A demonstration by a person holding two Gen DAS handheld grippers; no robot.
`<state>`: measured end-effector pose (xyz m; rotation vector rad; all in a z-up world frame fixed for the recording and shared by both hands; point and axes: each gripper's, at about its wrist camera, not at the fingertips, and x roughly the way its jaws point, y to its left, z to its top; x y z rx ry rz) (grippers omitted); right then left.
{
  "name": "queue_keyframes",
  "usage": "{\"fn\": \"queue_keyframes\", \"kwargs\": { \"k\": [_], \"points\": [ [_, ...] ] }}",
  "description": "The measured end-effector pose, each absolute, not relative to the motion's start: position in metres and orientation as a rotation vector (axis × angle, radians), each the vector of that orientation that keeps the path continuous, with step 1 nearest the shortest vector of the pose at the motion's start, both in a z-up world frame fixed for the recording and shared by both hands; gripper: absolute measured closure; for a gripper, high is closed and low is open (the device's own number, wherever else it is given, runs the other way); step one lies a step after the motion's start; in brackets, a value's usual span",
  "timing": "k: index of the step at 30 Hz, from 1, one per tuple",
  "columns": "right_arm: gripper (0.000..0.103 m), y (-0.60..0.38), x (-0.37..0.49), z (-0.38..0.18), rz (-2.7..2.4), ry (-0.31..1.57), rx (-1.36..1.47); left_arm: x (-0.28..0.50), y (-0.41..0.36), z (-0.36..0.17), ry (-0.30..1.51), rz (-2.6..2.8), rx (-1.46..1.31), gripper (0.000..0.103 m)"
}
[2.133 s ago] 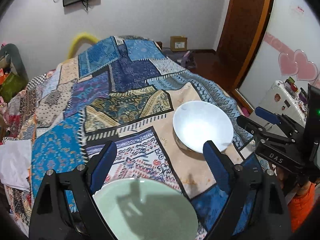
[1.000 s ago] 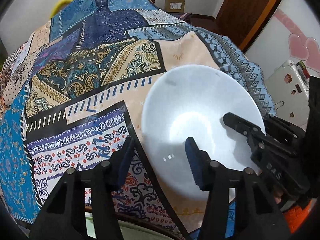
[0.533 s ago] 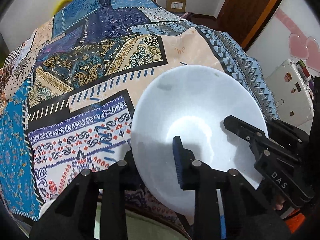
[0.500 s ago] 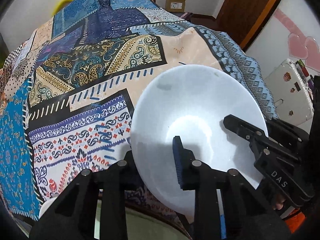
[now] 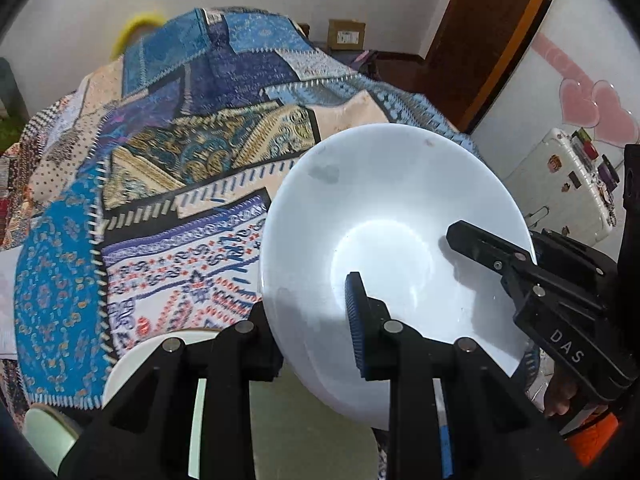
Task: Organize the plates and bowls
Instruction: 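Lift the white bowl with the left tool and carry it toward the bowls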
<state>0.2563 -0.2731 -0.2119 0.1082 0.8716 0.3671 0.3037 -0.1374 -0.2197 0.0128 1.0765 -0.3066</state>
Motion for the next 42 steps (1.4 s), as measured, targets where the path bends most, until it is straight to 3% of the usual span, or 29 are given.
{"fn": "queue_keyframes", "kwargs": {
  "k": [18, 42],
  "points": [
    [0.089, -0.231, 0.217, -0.164, 0.433, 0.767, 0.082, 0.24, -0.085, -0.15, 0.949, -0.256, -0.042, 0.076],
    [0.089, -0.15, 0.171, -0.141, 0.545, 0.716, 0.015, 0.165, 0.01, -0.115, 0.87, -0.155, -0.14, 0.076]
  ]
}}
